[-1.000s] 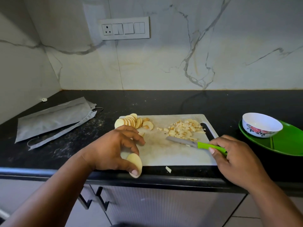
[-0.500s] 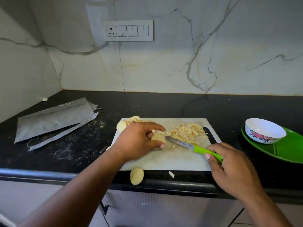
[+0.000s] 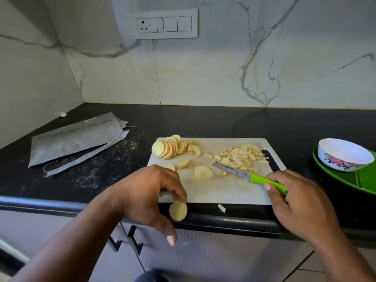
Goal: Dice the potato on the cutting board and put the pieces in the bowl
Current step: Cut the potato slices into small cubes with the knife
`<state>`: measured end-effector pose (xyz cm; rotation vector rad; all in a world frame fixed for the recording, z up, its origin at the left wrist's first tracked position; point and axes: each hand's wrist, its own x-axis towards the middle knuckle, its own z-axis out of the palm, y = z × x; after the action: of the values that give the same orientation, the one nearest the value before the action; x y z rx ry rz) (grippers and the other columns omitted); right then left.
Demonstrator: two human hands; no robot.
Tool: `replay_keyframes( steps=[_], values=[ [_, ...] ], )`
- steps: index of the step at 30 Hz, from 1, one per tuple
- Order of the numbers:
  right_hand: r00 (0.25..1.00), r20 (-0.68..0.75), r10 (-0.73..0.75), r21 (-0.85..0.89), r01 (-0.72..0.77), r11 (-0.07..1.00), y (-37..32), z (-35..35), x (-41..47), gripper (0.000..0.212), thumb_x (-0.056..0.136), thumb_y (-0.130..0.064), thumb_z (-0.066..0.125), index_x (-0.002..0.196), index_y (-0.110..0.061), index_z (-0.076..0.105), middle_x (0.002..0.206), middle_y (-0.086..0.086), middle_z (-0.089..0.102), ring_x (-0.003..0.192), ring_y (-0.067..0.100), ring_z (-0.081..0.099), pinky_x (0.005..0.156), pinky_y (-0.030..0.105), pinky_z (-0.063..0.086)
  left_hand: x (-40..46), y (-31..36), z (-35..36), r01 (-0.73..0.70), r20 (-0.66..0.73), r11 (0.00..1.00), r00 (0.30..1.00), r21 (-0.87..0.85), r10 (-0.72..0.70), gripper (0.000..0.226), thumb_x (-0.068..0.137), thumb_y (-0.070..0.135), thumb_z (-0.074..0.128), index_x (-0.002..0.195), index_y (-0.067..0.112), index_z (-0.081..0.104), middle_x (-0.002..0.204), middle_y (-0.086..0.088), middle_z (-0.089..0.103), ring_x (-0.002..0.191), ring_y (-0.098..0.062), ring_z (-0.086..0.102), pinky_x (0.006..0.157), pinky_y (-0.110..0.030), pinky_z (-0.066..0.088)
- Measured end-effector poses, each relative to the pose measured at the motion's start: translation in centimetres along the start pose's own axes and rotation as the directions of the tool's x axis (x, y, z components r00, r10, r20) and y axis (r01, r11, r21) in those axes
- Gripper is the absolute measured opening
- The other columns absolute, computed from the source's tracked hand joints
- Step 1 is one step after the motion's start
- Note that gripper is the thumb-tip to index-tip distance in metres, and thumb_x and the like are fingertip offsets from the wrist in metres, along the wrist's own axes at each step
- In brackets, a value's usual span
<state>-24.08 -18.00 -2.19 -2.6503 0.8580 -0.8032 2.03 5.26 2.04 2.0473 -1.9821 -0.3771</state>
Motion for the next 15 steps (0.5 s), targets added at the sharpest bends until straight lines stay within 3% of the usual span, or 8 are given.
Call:
replay_keyframes(
  steps=[3, 5, 8, 12, 15],
  values=[
    [1.0, -0.005, 0.004, -0.007, -0.004, 1.0, -0.1, 0.0, 0.0, 0.008, 0.09, -0.032, 0.061, 0.095, -0.031, 0.067, 0.085, -0.016, 0.056, 0.072, 0.009, 0.054, 0.054, 0.023, 0.038, -0.4, -0.5, 0.4, -0.041, -0.068, 0.999, 0.997, 0.026, 0.043, 0.034, 0.075, 0.056, 0.086, 0.105, 0.045, 0.073, 0.108, 0.028, 0.063, 0.104, 0.002, 0.061, 0.083, -0.022, 0.055],
    [1.0, -0.006, 0.011, -0.01, -0.011, 1.0, -0.2, 0.0, -0.1, 0.007, 0.09, -0.031, 0.061, 0.095, -0.032, 0.067, 0.085, -0.015, 0.056, 0.072, 0.009, 0.053, 0.054, 0.021, 0.036, -0.4, -1.0, 0.4, -0.08, -0.129, 0.996, 0.989, -0.028, 0.075, 0.018, 0.088, 0.052, 0.078, 0.1, 0.038, 0.078, 0.1, 0.022, 0.07, 0.095, -0.006, 0.067, 0.075, -0.03, 0.057],
    [1.0, -0.005, 0.013, -0.012, -0.013, 1.0, -0.2, 0.0, -0.1, 0.008, 0.09, -0.032, 0.061, 0.096, -0.032, 0.067, 0.086, -0.016, 0.057, 0.072, 0.007, 0.053, 0.055, 0.016, 0.033, -0.1, -1.7, 0.3, -0.064, -0.26, 0.995, 0.965, -0.075, 0.043, 0.032, 0.095, 0.058, 0.065, 0.093, 0.029, 0.079, 0.087, 0.012, 0.071, 0.08, -0.015, 0.068, 0.066, -0.038, 0.056],
    [1.0, -0.002, 0.012, -0.012, -0.012, 1.0, -0.2, -0.1, -0.1, 0.009, 0.091, -0.033, 0.06, 0.097, -0.032, 0.067, 0.087, -0.018, 0.057, 0.074, 0.007, 0.054, 0.056, 0.019, 0.037, 0.9, -2.8, -0.4, 0.105, -0.353, 0.969, 0.918, -0.223, -0.18, 0.047, 0.093, 0.066, 0.059, 0.082, 0.023, 0.074, 0.074, 0.003, 0.069, 0.069, -0.017, 0.066, 0.069, -0.048, 0.057],
    [1.0, -0.008, 0.009, -0.014, -0.009, 1.0, -0.3, -0.1, -0.1, 0.009, 0.091, -0.033, 0.06, 0.096, -0.032, 0.067, 0.086, -0.018, 0.057, 0.074, 0.007, 0.055, 0.056, 0.019, 0.038, 2.3, -3.9, -1.0, 0.325, -0.332, 0.921, 0.862, -0.216, -0.383, 0.047, 0.098, 0.05, 0.059, 0.074, 0.011, 0.066, 0.062, -0.004, 0.062, 0.057, -0.019, 0.057, 0.068, -0.049, 0.055]
  ],
)
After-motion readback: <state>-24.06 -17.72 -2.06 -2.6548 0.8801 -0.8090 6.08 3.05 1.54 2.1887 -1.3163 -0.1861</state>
